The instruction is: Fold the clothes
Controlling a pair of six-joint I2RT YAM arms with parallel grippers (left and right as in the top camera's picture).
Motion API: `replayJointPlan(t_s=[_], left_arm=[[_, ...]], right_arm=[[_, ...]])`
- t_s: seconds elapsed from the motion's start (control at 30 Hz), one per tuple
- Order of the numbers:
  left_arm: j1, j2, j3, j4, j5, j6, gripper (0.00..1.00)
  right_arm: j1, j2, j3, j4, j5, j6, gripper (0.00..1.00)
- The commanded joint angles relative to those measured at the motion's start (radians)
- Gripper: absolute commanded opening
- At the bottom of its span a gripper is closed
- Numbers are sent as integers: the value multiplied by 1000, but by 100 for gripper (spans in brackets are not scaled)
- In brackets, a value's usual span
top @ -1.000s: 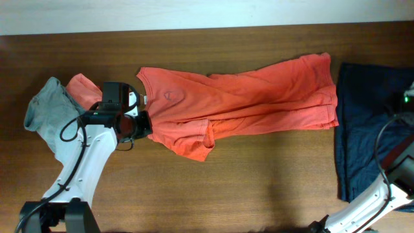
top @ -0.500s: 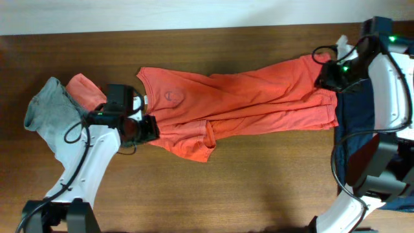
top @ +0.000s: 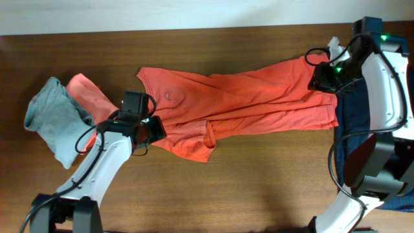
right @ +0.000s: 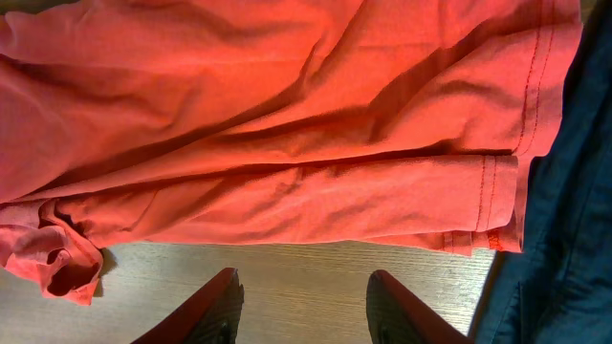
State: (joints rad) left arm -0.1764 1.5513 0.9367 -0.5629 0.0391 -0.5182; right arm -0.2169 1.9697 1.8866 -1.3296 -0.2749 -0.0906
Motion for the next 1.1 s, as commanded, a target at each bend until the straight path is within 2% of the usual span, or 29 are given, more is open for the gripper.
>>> replayJointPlan(t_s=[0.0, 0.23, 0.5, 0.93, 1.03, 1.07], left_arm=[[2, 66, -8, 24, -40, -54, 56], [2, 183, -8, 118, -40, -73, 56], [3, 188, -8, 240, -41, -73, 56], [2, 193, -8, 230, -97, -73, 55], [2, 213, -8, 232, -97, -73, 43], [2, 217, -8, 232, -96, -73, 43]], right_arm=[[9, 2, 2, -3, 5, -10, 47], [9, 2, 2, -3, 5, -10, 47], [8, 2, 2, -2, 6, -10, 48], [7, 2, 2, -2, 6, -10, 48], [7, 2, 2, -2, 6, -10, 48], [7, 2, 2, -2, 6, -10, 48]])
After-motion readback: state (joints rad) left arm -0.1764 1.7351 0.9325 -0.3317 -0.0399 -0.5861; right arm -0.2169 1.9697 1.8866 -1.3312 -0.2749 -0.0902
